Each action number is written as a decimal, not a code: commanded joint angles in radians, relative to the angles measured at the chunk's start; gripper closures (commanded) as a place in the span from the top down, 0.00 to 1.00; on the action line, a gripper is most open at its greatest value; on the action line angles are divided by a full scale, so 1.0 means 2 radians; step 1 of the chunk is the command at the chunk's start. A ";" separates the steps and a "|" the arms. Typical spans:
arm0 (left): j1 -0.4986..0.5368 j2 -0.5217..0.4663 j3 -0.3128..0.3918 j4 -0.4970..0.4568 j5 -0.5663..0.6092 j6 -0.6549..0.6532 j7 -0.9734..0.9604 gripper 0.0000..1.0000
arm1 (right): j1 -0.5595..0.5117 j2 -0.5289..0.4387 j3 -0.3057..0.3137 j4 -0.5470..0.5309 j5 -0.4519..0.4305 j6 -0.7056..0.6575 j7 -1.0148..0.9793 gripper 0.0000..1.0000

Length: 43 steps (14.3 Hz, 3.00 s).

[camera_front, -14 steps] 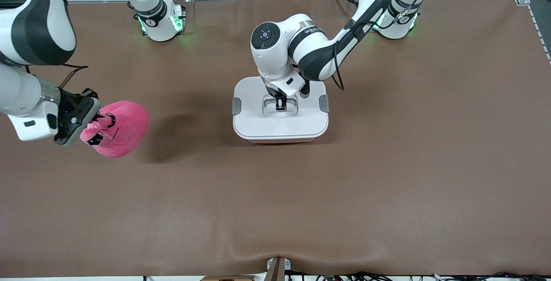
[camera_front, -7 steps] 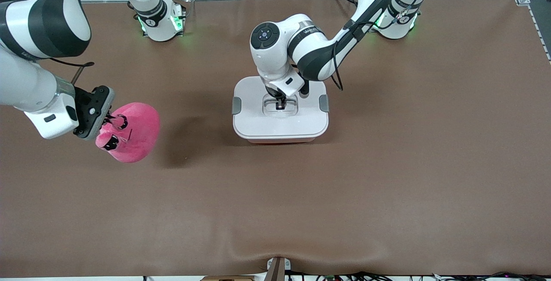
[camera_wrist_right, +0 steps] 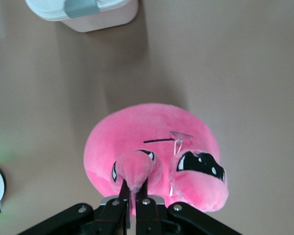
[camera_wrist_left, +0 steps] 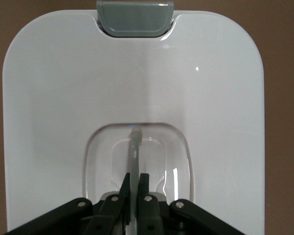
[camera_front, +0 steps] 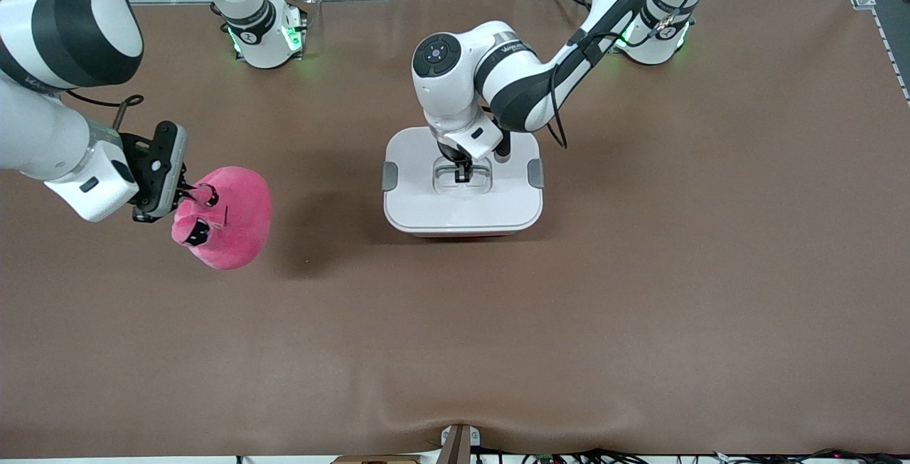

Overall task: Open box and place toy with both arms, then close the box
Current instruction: 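Grasp the lid handle with the left gripper and lift the plush, then lift the lid off the box while the right gripper carries the plush over, then lower the plush into the pink box and open the right gripper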

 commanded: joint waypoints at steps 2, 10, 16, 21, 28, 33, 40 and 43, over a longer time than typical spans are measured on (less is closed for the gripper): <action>0.003 -0.031 0.001 0.004 0.011 -0.008 0.000 0.00 | -0.002 -0.002 0.026 0.011 0.007 -0.014 -0.039 0.00; 0.032 -0.104 -0.001 0.004 -0.029 -0.029 0.070 0.00 | -0.002 -0.002 0.031 0.024 0.009 -0.024 -0.101 0.00; 0.129 -0.175 -0.001 0.004 -0.112 -0.113 0.303 0.00 | -0.002 -0.001 0.088 0.043 0.010 -0.039 -0.168 0.00; 0.228 -0.202 -0.001 0.004 -0.155 -0.156 0.499 0.00 | 0.001 0.000 0.131 0.044 0.025 -0.038 -0.138 0.00; 0.312 -0.194 0.003 0.007 -0.161 -0.162 0.710 0.00 | 0.044 0.009 0.174 0.037 0.050 0.010 -0.040 0.00; 0.361 -0.165 0.006 0.011 -0.161 -0.162 0.812 0.00 | 0.104 0.034 0.174 0.029 0.013 0.047 -0.001 0.00; 0.398 -0.127 0.007 0.017 -0.152 -0.162 0.894 0.00 | 0.118 0.058 0.175 0.019 -0.011 0.074 0.005 0.00; 0.424 -0.122 0.007 0.015 -0.150 -0.161 0.951 0.00 | 0.125 0.069 0.175 0.018 -0.011 0.084 0.029 0.00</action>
